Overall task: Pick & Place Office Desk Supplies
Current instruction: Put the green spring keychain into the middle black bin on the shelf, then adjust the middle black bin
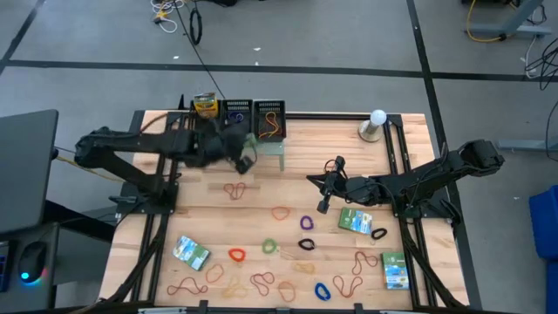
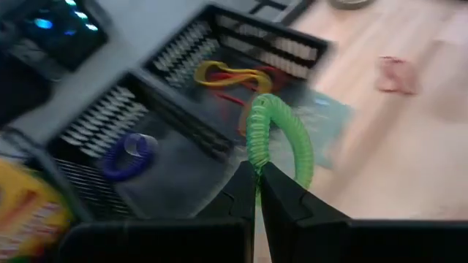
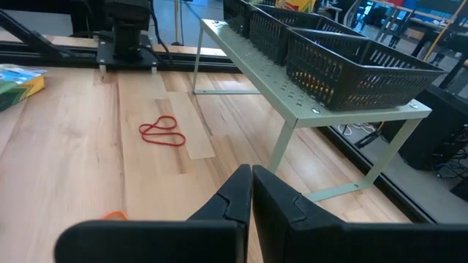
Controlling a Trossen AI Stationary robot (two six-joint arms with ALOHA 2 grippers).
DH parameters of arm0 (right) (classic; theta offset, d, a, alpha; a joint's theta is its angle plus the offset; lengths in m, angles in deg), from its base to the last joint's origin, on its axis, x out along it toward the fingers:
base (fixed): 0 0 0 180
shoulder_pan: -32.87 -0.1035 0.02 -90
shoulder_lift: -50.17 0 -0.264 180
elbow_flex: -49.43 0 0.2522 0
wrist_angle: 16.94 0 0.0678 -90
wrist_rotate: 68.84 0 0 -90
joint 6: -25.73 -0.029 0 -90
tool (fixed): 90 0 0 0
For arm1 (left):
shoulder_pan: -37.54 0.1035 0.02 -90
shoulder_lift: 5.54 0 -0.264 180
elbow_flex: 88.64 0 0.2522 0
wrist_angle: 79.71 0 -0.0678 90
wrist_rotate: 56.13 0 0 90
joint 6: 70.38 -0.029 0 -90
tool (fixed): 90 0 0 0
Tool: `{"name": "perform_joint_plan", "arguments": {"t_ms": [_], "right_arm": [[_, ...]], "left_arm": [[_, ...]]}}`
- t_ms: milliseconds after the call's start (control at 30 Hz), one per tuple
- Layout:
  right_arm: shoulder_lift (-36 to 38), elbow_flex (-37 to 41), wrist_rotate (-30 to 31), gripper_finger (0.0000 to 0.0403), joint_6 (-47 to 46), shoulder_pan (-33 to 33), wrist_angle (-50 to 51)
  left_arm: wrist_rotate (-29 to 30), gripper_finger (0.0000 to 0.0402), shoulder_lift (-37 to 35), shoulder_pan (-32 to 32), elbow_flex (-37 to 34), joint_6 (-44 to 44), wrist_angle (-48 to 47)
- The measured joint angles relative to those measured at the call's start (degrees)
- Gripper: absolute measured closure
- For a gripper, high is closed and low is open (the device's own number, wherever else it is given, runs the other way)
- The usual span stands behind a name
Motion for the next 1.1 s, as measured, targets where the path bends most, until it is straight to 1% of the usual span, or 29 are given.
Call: {"name": "perform_joint_plan", "arguments": {"t_ms": [67,233,467,600,800,967,1033,1100], "right_arm": [[0.0,0.0,0.0,0.0380,0.0,0.0,0.0],[0.0,0.0,0.0,0.0380,0.0,0.0,0.0],[0.0,0.0,0.0,0.0380,0.0,0.0,0.0],[0.0,0.0,0.0,0.0380,0.0,0.0,0.0],[0.0,0.0,0.0,0.0380,0.0,0.0,0.0],[0.0,0.0,0.0,0.0380,-0.1,0.0,0.0],[0.0,0.0,0.0,0.0380,0.0,0.0,0.0],[0.0,0.0,0.0,0.0380,0.0,0.0,0.0]], "left_arm": [[-0.4,0.0391,0.0,4.1,0.1,-2.8,1.0],[-4.9,0.0391,0.0,12.7,0.1,-8.4,0.4],[-15.0,0.0390,0.3,19.8,-0.1,-12.0,-1.5],[-17.5,0.0378,2.3,21.4,-0.3,-12.9,-2.7],[-17.4,0.0315,3.8,23.0,-0.3,-14.9,-2.5],[-17.3,0.0272,2.2,22.7,-0.3,-14.9,-2.5],[-17.2,0.0263,1.2,21.8,-0.3,-15.9,-3.0],[-17.2,0.0263,0.3,20.7,-0.3,-15.7,-3.6]]}}
